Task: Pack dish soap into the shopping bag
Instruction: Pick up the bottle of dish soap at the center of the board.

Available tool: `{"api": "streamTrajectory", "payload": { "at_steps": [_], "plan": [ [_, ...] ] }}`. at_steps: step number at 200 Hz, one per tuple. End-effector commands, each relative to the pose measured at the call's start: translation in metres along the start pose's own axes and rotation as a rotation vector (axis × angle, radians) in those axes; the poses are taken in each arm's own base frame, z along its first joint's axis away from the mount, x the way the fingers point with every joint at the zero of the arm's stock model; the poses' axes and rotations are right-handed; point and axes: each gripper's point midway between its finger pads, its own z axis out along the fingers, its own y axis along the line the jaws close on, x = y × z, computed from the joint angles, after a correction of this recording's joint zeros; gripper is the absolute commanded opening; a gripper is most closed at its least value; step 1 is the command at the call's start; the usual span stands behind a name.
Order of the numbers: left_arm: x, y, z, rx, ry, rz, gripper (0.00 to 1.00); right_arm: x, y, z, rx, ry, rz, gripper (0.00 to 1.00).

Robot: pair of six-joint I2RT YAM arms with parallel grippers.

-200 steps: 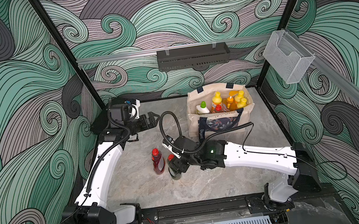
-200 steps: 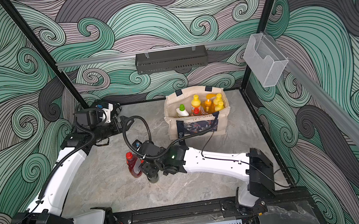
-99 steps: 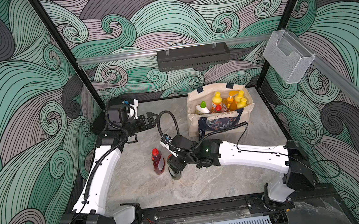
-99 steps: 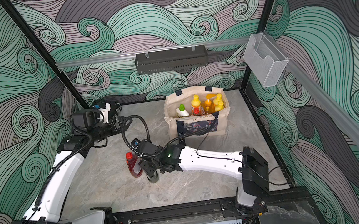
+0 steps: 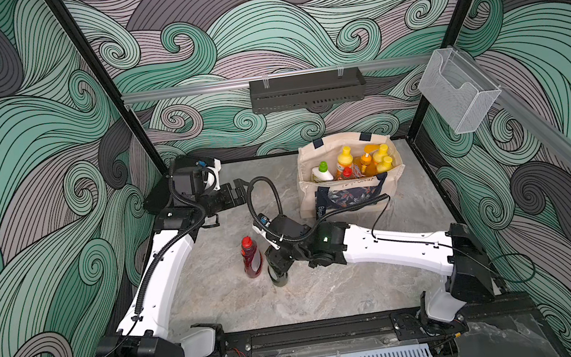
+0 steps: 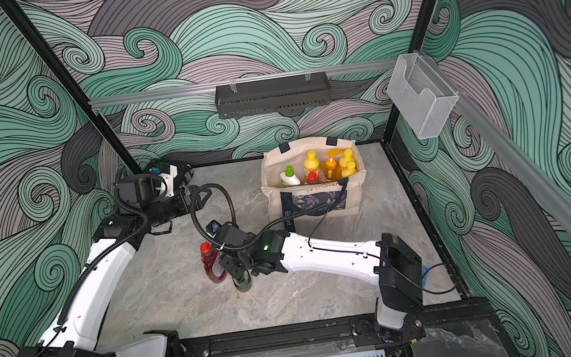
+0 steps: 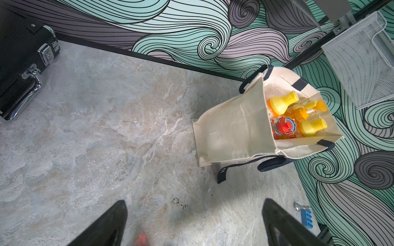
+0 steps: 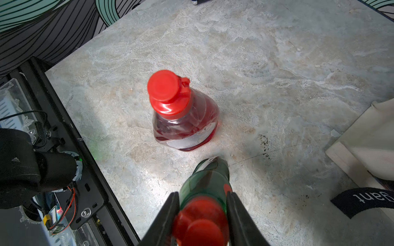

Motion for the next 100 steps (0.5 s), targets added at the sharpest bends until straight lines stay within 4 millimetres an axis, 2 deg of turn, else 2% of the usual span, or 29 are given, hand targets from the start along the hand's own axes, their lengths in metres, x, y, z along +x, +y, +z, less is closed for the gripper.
{"api": "streamTrajectory", "payload": {
  "at_steps": [1, 53, 90, 100],
  "plan": [
    [-0.001, 0.002, 0.001, 0.005, 0.000, 0.000, 0.97, 0.002, 0.000, 0.002, -0.004, 0.021, 0.010, 0.31],
    [0.000, 0.000, 0.004, 0.022, 0.009, -0.001, 0.97, 0.001, -0.002, 0.001, 0.012, 0.014, -0.002, 0.12],
    [0.000, -0.002, 0.005, 0.032, 0.008, -0.001, 0.97, -0.003, -0.018, -0.004, 0.104, 0.009, -0.058, 0.00],
    [0.000, -0.001, 0.005, 0.031, 0.009, -0.002, 0.97, -0.004, -0.022, -0.007, 0.122, 0.007, -0.073, 0.00]
  ]
}}
